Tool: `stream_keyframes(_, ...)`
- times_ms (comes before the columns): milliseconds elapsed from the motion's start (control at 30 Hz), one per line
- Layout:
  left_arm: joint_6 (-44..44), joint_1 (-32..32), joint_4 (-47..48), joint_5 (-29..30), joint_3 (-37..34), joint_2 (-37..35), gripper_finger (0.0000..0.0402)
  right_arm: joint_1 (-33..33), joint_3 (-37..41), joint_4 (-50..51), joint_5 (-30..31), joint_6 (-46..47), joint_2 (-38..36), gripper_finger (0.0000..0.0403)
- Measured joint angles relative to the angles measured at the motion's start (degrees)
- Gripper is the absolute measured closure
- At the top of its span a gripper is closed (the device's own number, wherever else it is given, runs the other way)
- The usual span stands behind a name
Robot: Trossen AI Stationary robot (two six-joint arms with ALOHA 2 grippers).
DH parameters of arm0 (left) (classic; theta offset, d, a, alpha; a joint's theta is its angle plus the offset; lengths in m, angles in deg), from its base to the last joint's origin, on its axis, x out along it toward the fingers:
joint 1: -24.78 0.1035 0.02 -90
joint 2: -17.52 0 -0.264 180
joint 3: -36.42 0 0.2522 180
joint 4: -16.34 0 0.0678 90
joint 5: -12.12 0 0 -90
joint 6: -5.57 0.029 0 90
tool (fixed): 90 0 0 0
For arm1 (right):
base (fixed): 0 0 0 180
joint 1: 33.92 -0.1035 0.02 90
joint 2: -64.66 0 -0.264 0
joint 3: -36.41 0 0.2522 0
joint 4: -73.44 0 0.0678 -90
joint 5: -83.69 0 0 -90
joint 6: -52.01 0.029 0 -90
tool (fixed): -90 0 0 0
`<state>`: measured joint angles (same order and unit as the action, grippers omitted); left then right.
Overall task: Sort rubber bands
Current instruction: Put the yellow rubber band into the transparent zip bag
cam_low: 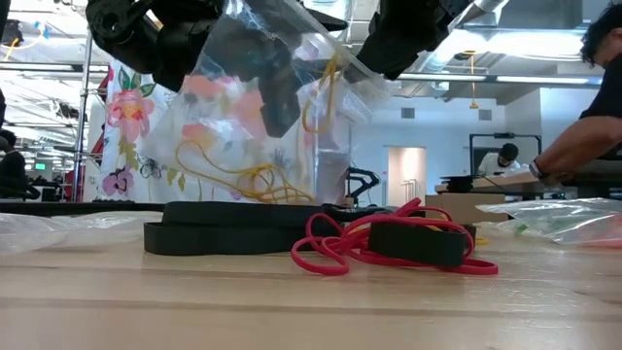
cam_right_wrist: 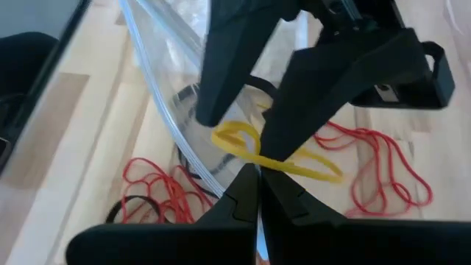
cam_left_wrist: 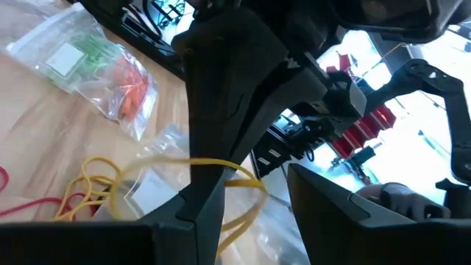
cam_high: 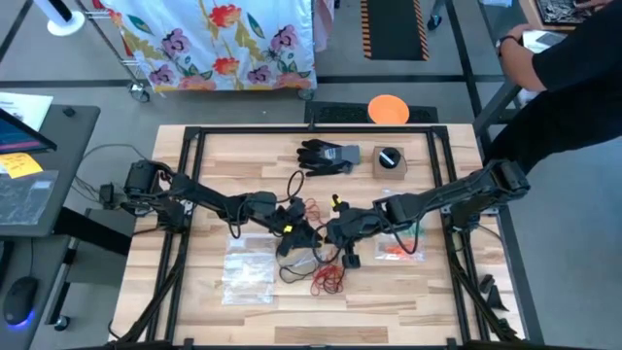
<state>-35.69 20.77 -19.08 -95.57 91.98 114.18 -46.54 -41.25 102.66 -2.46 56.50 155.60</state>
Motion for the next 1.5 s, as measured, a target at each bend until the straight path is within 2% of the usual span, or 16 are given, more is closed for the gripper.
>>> stream_keyframes(200, 0.5, 0.0, 5.9, 0.3, 3.6, 0.0, 0.0256, 0.0, 0.0, 1.2, 0.5, 0.1, 0.0, 0.0397)
stream_keyframes(333, 2.4, 0.0, 11.7, 0.8, 6.3, 0.0, 0.0274, -0.2, 0.1, 1.6, 0.7, 0.2, 0.0, 0.0397)
stream_keyframes(433, 3.1, -0.2, 14.0, 1.2, 7.1, 0.0, 0.0305, -0.2, 0.1, 2.2, 0.8, 0.5, 0.0, 0.0397)
stream_keyframes(600, 3.7, -0.3, 15.0, 1.5, 7.2, 0.0, 0.0381, -0.1, 0.1, 2.8, 1.6, 1.5, 0.0, 0.0397)
stream_keyframes(667, 3.7, -0.3, 15.0, 1.9, 7.2, 0.0, 0.0395, -0.1, 0.1, 2.8, 1.7, 1.5, 0.0, 0.0397)
stream_keyframes(900, 4.1, -0.6, 15.2, 0.7, 7.2, 0.0, 0.04, -0.1, 0.0, 2.8, 1.7, 1.5, 0.0, 0.0397)
stream_keyframes(1000, 4.2, -1.3, 15.2, 0.1, 7.2, 0.0, 0.0401, 0.2, 0.0, 2.9, 3.6, 1.9, 0.0, 0.0397)
stream_keyframes(1200, 4.2, -1.6, 15.0, -0.1, 7.1, -0.7, 0.0401, 1.3, 0.0, 5.1, 4.2, 5.8, 0.0, 0.0397)
stream_keyframes(1500, 8.1, -1.4, 19.5, 0.4, 7.1, -5.9, 0.0401, 1.6, 0.0, 10.7, -0.8, 14.8, 0.0, 0.0397)
